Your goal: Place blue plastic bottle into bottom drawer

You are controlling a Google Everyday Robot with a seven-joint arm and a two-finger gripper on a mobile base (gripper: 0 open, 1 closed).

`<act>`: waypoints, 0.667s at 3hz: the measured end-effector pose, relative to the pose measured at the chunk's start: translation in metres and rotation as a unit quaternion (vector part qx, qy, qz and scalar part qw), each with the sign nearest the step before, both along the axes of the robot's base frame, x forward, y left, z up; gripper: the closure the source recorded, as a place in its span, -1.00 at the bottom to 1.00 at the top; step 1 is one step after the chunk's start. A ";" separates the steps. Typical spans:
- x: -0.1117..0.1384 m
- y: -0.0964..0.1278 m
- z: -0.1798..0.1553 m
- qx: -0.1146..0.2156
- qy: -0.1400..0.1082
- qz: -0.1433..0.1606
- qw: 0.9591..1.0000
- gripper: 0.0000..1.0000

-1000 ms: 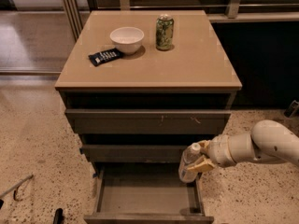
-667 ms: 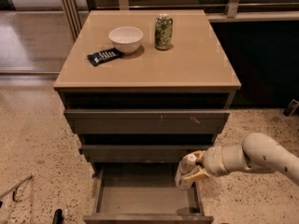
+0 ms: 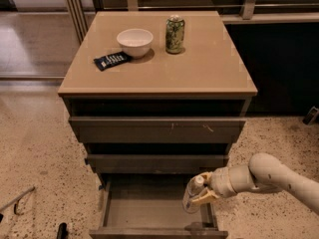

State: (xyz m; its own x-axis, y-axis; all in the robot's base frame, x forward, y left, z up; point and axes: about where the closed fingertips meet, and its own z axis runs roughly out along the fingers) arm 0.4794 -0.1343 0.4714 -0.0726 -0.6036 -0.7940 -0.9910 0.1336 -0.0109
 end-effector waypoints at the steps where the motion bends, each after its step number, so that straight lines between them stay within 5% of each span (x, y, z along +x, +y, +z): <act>1: 0.004 0.000 -0.028 -0.021 -0.030 0.007 0.999 1.00; 2: 0.014 0.003 -0.072 -0.016 -0.054 0.003 0.998 1.00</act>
Offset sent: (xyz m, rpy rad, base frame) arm 0.0249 0.0041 -0.1277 -0.0186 -0.1611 -0.0106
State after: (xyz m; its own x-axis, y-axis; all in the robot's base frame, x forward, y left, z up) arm 0.4937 -0.1312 0.3995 0.0162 -0.6291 -0.7771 -0.9845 0.1256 -0.1223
